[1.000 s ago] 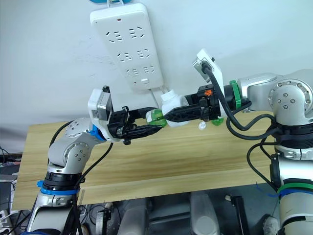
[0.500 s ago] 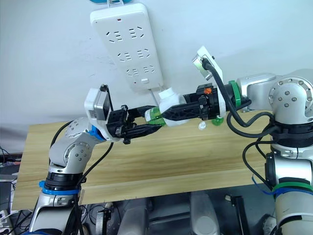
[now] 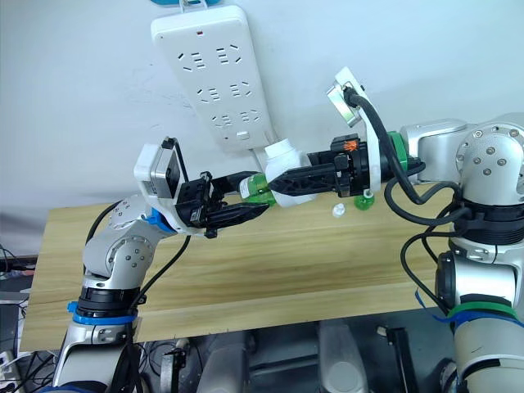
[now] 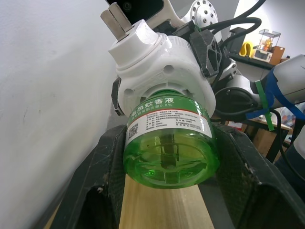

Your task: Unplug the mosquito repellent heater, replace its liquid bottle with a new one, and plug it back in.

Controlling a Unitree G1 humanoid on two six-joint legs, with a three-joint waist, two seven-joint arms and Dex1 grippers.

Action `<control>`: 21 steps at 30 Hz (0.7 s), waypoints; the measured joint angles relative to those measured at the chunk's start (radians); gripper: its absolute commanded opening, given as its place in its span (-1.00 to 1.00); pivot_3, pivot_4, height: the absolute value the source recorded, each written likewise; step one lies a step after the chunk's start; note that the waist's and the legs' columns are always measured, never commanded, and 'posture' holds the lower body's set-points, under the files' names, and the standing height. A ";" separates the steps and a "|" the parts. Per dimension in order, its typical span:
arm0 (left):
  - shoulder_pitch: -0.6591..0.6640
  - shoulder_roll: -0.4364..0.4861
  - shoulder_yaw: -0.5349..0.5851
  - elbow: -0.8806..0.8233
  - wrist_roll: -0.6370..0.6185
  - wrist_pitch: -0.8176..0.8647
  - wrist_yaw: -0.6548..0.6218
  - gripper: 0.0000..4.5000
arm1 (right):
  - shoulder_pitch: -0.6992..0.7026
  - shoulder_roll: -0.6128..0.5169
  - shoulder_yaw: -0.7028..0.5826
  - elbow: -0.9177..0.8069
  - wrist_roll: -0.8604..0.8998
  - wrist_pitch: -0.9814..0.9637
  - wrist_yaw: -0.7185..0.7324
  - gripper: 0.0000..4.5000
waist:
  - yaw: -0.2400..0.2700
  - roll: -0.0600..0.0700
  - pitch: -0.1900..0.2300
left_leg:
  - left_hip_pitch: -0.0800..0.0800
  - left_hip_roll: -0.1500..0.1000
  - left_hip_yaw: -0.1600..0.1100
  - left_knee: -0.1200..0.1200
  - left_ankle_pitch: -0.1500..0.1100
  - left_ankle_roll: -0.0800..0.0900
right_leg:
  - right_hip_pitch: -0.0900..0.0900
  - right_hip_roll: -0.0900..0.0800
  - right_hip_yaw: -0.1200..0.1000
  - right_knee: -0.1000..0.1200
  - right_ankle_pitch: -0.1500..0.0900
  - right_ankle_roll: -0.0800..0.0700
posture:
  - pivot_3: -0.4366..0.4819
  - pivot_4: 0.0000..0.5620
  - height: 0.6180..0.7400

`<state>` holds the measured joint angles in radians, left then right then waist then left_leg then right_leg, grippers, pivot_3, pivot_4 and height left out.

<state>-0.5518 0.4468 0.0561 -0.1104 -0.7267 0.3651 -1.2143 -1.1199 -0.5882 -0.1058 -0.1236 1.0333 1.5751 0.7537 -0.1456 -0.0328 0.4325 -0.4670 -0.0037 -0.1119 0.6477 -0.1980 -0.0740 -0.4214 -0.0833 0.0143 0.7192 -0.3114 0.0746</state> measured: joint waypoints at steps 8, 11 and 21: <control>0.005 0.011 -0.001 -0.009 -0.018 0.024 -0.005 0.00 | 0.000 -0.006 0.008 -0.022 0.000 0.001 0.007 0.33 | 0.000 0.000 0.000 | 0.000 0.000 0.000 0.000 0.000 0.000 | 0.000 0.000 0.000 0.000 0.000 0.000 | -0.57 0.29 0.84; 0.006 0.012 -0.001 -0.010 -0.020 0.026 -0.009 0.00 | 0.000 -0.009 0.009 -0.032 0.000 0.001 0.009 0.33 | 0.000 0.000 0.000 | 0.000 0.000 0.000 0.000 0.000 0.000 | 0.000 0.000 0.000 0.000 0.000 0.000 | -0.57 0.29 0.84; 0.007 0.019 -0.003 -0.021 -0.021 0.042 -0.015 0.00 | 0.000 -0.017 0.032 -0.053 0.013 0.000 0.035 0.91 | 0.000 0.000 0.000 | 0.000 0.000 0.000 0.000 0.000 0.000 | 0.000 0.000 0.000 0.000 0.000 0.000 | -0.56 0.29 0.84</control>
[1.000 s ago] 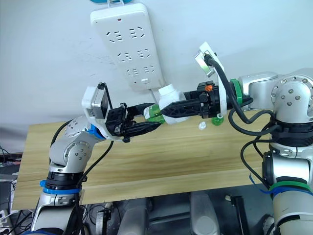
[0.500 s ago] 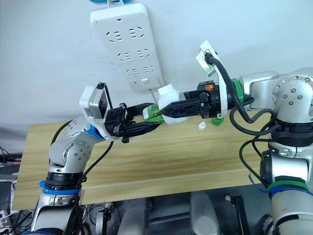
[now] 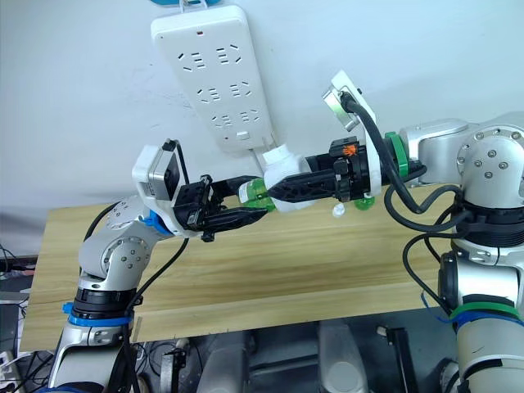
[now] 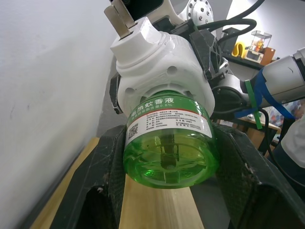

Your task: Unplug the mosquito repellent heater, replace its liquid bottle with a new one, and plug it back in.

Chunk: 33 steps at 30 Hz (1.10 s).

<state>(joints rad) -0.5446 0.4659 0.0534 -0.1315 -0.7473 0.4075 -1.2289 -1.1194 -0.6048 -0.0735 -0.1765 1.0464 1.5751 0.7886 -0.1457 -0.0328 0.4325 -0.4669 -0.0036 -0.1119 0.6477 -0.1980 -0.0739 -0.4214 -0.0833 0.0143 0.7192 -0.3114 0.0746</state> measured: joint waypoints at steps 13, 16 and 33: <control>0.000 0.000 0.000 -0.015 0.000 0.001 0.005 0.00 | 0.002 -0.003 0.017 -0.016 0.007 -0.018 0.012 0.99 | 0.000 0.000 0.000 | 0.000 0.000 0.000 0.000 0.000 0.000 | 0.000 0.000 0.000 0.000 0.000 0.000 | -0.56 0.28 0.84; 0.004 0.001 0.000 -0.015 0.000 0.001 0.011 0.00 | 0.002 -0.006 0.018 -0.013 0.004 -0.020 0.012 0.99 | 0.000 0.000 0.000 | 0.000 0.000 0.000 0.000 0.000 0.000 | 0.000 0.000 0.000 0.000 0.000 0.000 | -0.56 0.27 0.84; 0.063 0.057 0.067 -0.016 0.003 0.010 0.045 0.00 | -0.038 0.189 0.139 0.123 -0.161 -0.120 -0.106 0.99 | -0.019 -0.001 -0.003 | 0.000 0.001 0.000 0.000 0.001 0.000 | -0.001 0.001 0.000 0.002 0.000 0.000 | -0.53 0.23 0.84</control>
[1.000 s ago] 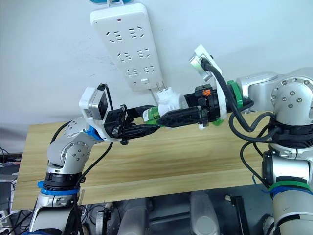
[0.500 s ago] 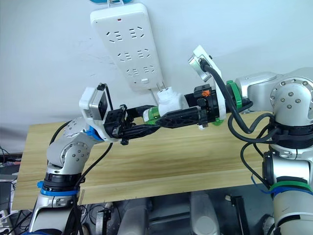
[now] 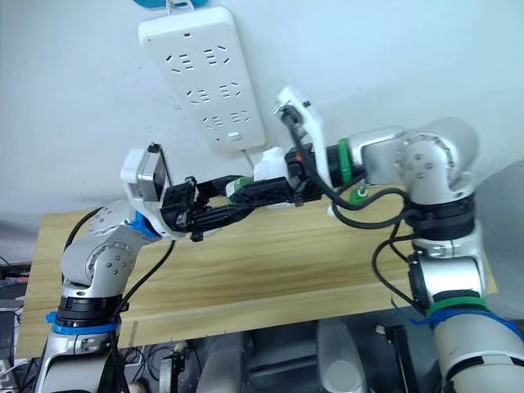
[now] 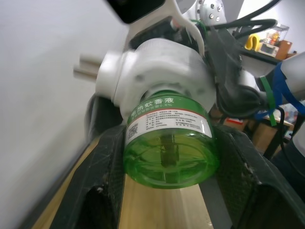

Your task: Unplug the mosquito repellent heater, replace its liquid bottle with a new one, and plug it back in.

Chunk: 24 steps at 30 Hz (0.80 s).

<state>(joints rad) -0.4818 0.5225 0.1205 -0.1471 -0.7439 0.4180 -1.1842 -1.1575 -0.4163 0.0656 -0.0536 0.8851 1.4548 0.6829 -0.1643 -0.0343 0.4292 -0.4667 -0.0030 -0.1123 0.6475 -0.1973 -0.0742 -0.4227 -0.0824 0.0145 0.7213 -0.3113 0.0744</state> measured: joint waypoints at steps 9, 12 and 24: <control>0.000 -0.003 0.004 0.000 0.000 0.009 0.016 0.00 | -0.008 0.004 0.000 0.007 -0.020 -0.003 -0.004 0.99 | 0.019 0.000 -0.001 | 0.000 -0.001 0.000 0.000 0.000 0.000 | 0.000 -0.001 0.000 -0.001 0.000 0.000 | -0.52 0.21 0.84; 0.000 -0.003 0.003 0.000 0.000 0.009 0.016 0.00 | -0.008 0.002 0.000 0.007 -0.020 -0.001 -0.003 0.99 | 0.019 0.000 -0.001 | 0.000 -0.001 0.000 0.000 0.000 0.000 | 0.000 -0.001 0.000 -0.001 0.000 0.000 | -0.52 0.21 0.84; 0.008 0.010 0.002 -0.014 -0.017 0.012 0.012 0.00 | -0.001 -0.056 -0.011 -0.011 0.003 0.020 0.044 0.99 | 0.019 0.000 -0.002 | 0.000 -0.001 0.000 0.000 0.000 0.000 | 0.000 -0.001 0.000 -0.001 0.000 0.000 | -0.52 0.19 0.84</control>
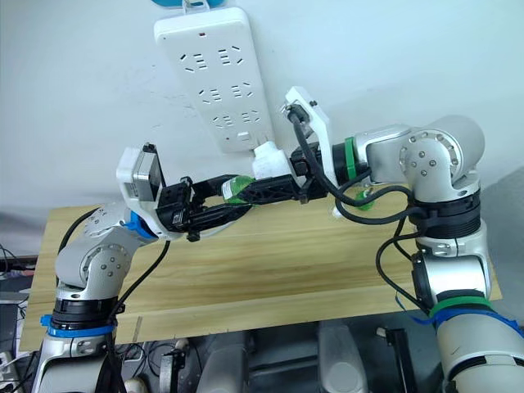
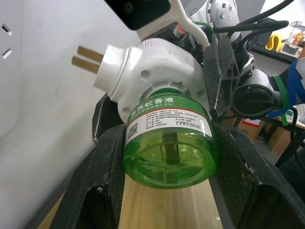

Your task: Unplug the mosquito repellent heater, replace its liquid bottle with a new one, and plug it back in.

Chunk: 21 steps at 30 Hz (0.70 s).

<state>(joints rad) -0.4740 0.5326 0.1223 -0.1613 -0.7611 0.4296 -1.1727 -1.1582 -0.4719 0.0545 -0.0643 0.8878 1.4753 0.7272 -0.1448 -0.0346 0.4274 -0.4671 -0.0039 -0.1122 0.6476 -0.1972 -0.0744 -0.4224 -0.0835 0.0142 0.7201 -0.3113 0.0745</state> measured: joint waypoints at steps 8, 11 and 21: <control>0.022 0.016 0.003 -0.016 -0.009 0.000 0.002 0.00 | 0.003 -0.024 -0.005 0.000 0.003 0.002 0.022 0.99 | 0.000 0.000 0.000 | 0.000 0.000 0.000 0.000 0.000 0.000 | 0.000 0.000 0.000 0.000 0.000 0.000 | -0.51 0.21 0.84; 0.023 0.016 0.003 -0.018 -0.010 0.000 0.002 0.00 | 0.003 -0.024 -0.014 0.000 0.008 0.004 0.022 0.99 | 0.000 0.000 0.000 | 0.000 0.000 0.000 0.000 0.000 0.000 | 0.000 0.000 0.000 0.000 0.000 0.000 | -0.51 0.21 0.84; 0.018 0.011 0.001 -0.019 -0.009 -0.011 0.002 0.00 | 0.002 0.013 -0.065 -0.002 0.036 0.068 -0.010 0.99 | 0.000 0.000 0.000 | 0.000 0.000 0.000 0.000 0.000 0.000 | 0.000 0.000 0.000 0.000 0.000 0.000 | -0.52 0.22 0.84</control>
<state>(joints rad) -0.4564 0.5435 0.1231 -0.1799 -0.7705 0.4186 -1.1707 -1.1562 -0.4584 -0.0108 -0.0663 0.9233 1.5436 0.7176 -0.1446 -0.0347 0.4271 -0.4671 -0.0039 -0.1121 0.6476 -0.1972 -0.0743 -0.4224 -0.0835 0.0143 0.7203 -0.3112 0.0745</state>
